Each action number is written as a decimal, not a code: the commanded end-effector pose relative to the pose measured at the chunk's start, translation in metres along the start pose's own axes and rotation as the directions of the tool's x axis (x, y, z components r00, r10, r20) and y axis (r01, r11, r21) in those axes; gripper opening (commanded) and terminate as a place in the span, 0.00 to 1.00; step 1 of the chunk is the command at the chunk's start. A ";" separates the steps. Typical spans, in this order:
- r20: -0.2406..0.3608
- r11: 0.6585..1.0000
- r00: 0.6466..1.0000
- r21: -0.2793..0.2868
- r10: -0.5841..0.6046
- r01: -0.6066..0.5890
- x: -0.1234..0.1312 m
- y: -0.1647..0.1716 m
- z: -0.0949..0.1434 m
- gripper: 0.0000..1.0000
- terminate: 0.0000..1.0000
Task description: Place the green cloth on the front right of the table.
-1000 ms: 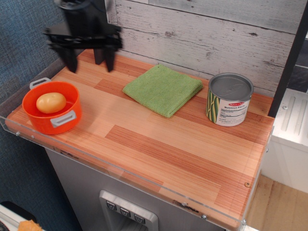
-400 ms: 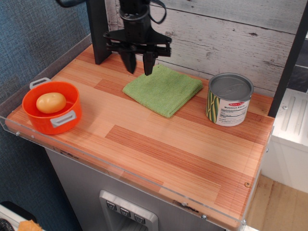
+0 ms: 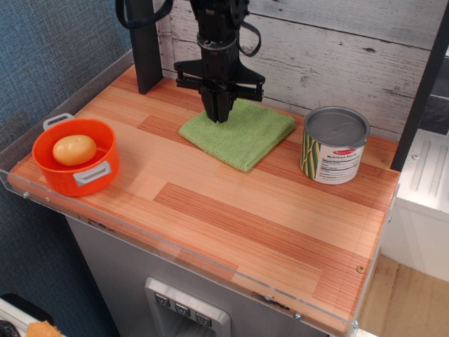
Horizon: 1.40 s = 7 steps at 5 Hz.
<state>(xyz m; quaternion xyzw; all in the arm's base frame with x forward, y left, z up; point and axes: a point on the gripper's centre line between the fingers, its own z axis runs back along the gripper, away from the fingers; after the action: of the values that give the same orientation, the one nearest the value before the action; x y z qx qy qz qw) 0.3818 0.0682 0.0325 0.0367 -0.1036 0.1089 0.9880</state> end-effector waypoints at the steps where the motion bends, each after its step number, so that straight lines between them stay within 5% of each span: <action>1: 0.016 0.989 0.990 0.053 0.139 -0.139 -0.001 -0.001 0.007 0.00 0.00; 4: -0.126 0.931 0.926 0.129 0.356 -0.341 -0.042 0.001 0.001 0.00 0.00; 7: -0.158 0.921 0.913 0.171 0.376 -0.350 -0.085 -0.021 0.005 0.00 0.00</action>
<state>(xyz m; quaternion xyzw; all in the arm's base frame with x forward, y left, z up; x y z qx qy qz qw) 0.3021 0.0343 0.0087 0.0787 0.0043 0.2996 0.9508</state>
